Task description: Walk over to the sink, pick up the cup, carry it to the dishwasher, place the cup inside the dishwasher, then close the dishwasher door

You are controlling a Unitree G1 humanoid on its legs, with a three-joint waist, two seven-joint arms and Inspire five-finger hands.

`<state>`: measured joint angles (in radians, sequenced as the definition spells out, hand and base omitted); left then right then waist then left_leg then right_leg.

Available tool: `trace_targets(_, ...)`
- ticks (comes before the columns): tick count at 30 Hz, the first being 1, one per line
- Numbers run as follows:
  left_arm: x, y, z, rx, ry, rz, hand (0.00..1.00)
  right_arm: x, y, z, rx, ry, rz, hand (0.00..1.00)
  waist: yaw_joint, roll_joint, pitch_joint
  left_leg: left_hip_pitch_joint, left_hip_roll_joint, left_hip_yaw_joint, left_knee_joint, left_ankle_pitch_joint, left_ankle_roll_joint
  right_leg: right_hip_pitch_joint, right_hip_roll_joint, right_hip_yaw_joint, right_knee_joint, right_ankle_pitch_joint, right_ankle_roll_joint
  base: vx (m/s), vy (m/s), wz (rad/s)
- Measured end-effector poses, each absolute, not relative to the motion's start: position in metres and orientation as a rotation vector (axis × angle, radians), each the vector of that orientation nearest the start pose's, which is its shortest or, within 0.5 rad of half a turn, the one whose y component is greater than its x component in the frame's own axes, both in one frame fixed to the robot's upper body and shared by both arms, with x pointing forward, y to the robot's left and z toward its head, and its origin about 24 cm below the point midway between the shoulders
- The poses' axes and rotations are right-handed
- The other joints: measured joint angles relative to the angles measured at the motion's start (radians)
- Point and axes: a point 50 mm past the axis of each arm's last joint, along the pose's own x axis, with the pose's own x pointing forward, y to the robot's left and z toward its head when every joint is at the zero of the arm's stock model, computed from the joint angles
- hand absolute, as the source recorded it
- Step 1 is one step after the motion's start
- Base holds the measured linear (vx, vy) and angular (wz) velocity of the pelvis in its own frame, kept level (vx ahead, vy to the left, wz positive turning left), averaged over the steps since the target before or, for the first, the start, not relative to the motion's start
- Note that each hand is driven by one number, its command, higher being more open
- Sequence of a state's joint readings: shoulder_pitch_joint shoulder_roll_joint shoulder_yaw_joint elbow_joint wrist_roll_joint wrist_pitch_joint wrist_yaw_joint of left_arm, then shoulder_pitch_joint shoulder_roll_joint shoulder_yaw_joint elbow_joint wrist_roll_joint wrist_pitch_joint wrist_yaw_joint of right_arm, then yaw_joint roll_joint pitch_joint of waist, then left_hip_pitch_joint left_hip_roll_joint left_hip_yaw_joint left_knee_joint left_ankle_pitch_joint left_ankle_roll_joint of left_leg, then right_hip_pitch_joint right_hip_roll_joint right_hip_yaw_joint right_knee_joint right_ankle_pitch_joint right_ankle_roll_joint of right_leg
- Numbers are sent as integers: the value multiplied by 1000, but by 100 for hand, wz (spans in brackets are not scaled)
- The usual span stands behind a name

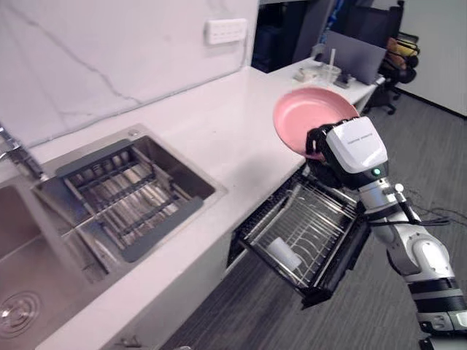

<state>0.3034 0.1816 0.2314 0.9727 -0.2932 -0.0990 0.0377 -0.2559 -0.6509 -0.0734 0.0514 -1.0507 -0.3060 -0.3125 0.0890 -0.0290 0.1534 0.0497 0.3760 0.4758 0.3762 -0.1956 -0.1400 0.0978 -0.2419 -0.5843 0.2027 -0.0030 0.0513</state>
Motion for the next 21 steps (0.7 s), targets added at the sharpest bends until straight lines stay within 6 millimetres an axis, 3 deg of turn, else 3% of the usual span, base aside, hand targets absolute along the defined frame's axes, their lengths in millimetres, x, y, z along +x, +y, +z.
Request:
trace_targets(4, 19, 253, -154, -147, 1079, 587, 100, 279, -254, 164, -1618, -599, -262, 0, -21, 0, 0, 40, -29, 0, -176, 126, -23, 30, 45, -26, -109, 10, 15, 1, -210, 13)
trace_targets(7, 21, 248, -154, -138, 1067, 572, 100, 278, -259, 166, -1558, -581, -312, 0, -24, 4, 4, 38, -48, 0, -231, 165, -26, 27, 56, -28, -161, 24, 38, -26, -89, 2)
trace_targets(10, 27, 247, -154, -125, 1053, 552, 100, 278, -259, 164, -1524, -561, -341, 0, -24, 9, 13, 11, -62, 0, -244, 166, -28, 6, 57, -28, -194, 38, 60, -62, -9, -2)
trace_targets(13, 47, 245, -152, -121, 1005, 521, 100, 281, -260, 155, -1449, -508, -363, 0, -26, 17, 58, -44, -81, -2, -247, 169, -33, -51, 42, -22, -201, 54, 79, -104, 45, -1)
trace_targets(16, 74, 244, -148, -116, 934, 472, 100, 290, -262, 139, -1387, -416, -363, 0, -28, 19, 113, -107, -92, -9, -235, 177, -26, -112, 30, -18, -198, 76, 74, -117, 61, 1)
trace_targets(21, 128, 232, -135, -115, 798, 356, 100, 318, -263, 139, -1326, -335, -387, 0, -44, 37, 228, -227, -115, -32, -207, 193, -1, -212, 3, -18, -192, 112, 65, -121, 84, 9)
